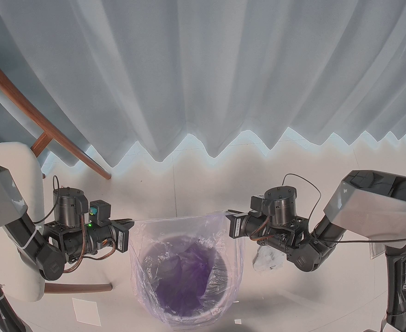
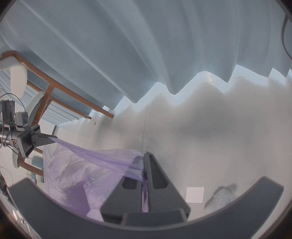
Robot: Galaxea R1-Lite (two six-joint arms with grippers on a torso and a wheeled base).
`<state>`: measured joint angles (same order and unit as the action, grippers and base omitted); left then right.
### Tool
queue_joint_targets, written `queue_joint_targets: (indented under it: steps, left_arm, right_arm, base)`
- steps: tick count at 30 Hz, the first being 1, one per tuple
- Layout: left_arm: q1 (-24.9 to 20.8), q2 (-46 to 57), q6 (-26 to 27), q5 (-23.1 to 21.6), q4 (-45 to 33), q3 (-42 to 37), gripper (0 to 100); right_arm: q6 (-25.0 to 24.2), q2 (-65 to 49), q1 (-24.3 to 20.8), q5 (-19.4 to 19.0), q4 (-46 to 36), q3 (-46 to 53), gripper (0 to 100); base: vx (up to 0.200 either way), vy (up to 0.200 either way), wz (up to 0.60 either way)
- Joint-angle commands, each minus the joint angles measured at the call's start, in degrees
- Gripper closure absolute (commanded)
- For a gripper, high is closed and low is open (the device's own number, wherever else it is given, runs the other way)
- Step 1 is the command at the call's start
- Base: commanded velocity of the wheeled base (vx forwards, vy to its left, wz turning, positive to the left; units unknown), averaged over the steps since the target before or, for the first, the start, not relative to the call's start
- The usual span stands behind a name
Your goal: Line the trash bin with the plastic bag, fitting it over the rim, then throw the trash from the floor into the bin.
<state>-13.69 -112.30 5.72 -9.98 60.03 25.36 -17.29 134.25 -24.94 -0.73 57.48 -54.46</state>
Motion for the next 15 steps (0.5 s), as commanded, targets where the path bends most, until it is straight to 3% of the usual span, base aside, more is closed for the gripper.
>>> queue_joint_targets:
  steps: [1,15]
  left_arm:
    - [0.42,-2.57,0.00,0.05,0.00,-0.04,100]
    - [0.86,-6.35,0.00,0.05,0.71,-0.40,100]
  right_arm:
    - [0.06,2.06,0.24,0.03,0.44,-0.21,100]
    - [0.06,3.91,0.33,0.03,1.50,-0.56,100]
  base:
    - [0.000,0.000,0.00]
    - [0.000,0.000,0.00]
